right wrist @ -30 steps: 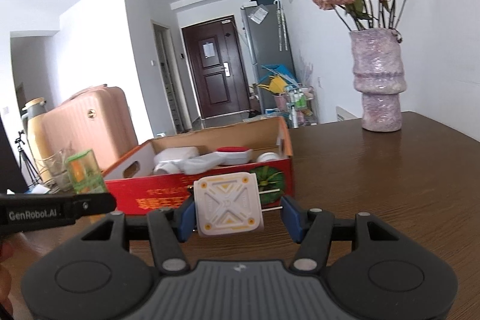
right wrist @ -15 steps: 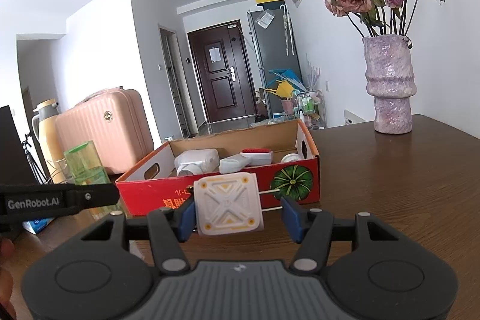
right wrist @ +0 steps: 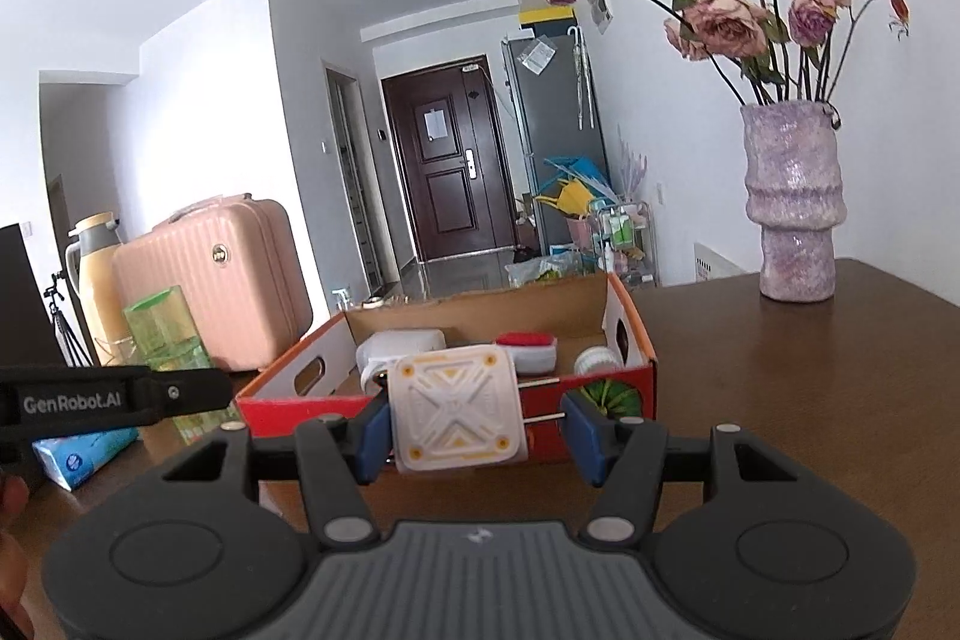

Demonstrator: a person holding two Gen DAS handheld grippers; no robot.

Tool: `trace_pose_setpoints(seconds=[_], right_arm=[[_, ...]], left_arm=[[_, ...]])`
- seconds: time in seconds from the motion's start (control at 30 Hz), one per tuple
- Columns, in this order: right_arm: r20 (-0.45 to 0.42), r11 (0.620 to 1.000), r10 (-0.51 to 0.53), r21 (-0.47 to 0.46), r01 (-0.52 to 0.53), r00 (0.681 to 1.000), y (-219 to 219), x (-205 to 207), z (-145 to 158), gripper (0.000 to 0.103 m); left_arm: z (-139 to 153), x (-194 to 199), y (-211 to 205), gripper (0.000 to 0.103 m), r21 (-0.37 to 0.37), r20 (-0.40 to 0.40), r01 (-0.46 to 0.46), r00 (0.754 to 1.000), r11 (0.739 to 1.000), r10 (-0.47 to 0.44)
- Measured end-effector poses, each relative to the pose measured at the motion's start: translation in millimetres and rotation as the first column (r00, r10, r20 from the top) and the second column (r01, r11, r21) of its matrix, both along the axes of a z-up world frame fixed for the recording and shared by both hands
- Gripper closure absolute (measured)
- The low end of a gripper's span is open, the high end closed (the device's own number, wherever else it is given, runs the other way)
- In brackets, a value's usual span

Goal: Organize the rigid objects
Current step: 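Carry the green spray bottle and cream plug over the red box with both tools, then open both tools to drop the spray bottle and plug into the box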

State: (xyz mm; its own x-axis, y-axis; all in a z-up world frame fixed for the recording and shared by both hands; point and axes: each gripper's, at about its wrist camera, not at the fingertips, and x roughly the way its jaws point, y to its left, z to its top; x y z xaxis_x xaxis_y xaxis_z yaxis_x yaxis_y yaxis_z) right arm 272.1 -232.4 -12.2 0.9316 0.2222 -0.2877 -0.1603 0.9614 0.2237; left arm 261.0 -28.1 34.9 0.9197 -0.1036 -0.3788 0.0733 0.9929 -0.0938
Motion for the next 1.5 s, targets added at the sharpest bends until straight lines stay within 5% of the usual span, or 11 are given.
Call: trace_pose_setpoints(seconds=[0.53,1.5], right_arm=[[0.021,1.0,0.014,-0.028,-0.013,1.0,21,58,14,0.045],[-0.083,0.989,0.0,-0.146,-0.013,0.997,89,161,-4,0.045]], left_arm=[[26,50,4,0.071,-0.05,0.084,-0.039,0.996,0.998,0.043],[5,165,26,0.071,-0.008,0.047,-0.092,0.995,0.996,0.092]])
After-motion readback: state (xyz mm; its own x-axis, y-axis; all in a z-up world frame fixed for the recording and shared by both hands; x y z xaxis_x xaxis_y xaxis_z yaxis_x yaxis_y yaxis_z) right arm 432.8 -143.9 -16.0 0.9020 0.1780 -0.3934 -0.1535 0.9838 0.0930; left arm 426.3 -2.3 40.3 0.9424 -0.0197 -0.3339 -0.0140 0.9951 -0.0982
